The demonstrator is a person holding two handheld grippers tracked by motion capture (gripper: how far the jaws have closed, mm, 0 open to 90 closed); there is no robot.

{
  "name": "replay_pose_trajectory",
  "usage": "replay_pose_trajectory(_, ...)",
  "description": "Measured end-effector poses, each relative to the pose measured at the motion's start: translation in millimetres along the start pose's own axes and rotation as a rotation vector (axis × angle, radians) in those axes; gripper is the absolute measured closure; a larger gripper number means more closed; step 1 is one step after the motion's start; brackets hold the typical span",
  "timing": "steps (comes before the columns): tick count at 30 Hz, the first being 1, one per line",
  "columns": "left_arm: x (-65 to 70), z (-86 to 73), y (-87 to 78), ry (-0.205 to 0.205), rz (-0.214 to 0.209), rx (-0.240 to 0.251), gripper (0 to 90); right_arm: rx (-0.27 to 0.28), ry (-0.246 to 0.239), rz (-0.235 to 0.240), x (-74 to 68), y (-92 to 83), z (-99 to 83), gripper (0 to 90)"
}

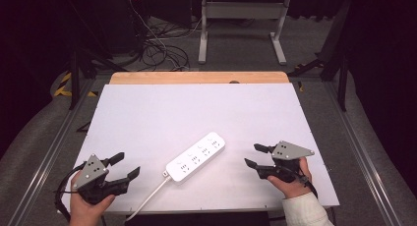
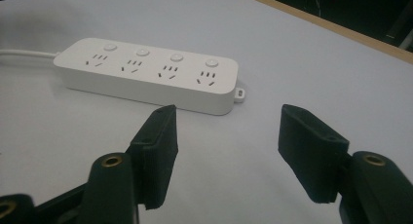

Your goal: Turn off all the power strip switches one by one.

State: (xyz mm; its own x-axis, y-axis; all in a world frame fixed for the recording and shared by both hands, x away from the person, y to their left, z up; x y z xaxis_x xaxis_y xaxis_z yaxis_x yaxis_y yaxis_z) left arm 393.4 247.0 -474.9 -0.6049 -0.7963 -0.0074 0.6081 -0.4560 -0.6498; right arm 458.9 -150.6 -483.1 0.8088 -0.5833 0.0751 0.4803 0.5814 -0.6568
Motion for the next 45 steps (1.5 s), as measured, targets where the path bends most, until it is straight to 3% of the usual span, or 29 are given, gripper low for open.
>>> replay_pose_trajectory(10, 0.8, 4.0, 1.6, 0.044, 0.044, -0.003, 28.1, -0.002, -0.004, 0.004, -0.9, 0.2, 0.5, 39.7)
replay_pose_trajectory(19, -5.3, 6.5, 4.4, -0.006, 0.027, 0.008, 28.4, 0.002, -0.006, 0.004, -1.4, -1.0, 1.3, 39.5)
replay_pose_trajectory(27, -1.6, 12.6, 7.8, 0.075, 0.068, -0.021, 29.3, 0.001, -0.005, 0.006, -1.8, -0.8, 1.3, 39.5)
replay_pose_trajectory(34, 2.2, 20.6, 12.7, 0.05, 0.03, -0.036, 29.9, -0.004, -0.004, 0.004, -1.8, 0.7, 0.6, 39.5)
replay_pose_trajectory(45, 11.5, 37.5, 26.4, 0.061, -0.005, -0.047, 30.0, -0.009, 0.0, 0.007, -1.5, 1.8, -0.3, 39.5)
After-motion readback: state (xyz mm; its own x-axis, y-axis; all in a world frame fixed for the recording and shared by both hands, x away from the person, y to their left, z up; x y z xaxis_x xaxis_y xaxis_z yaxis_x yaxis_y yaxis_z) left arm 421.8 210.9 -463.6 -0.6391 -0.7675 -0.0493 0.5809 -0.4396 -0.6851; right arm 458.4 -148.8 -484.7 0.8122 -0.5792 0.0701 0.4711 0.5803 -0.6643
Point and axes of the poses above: each handheld gripper's, and its own axes: y roughly forward along the jaws, z roughly out of its top, x roughly to its right, the point moved 8 cm from there along y, roughly forward along the jaws, and after that the axes turned 15 degrees about -x, right-handed, at the moved point
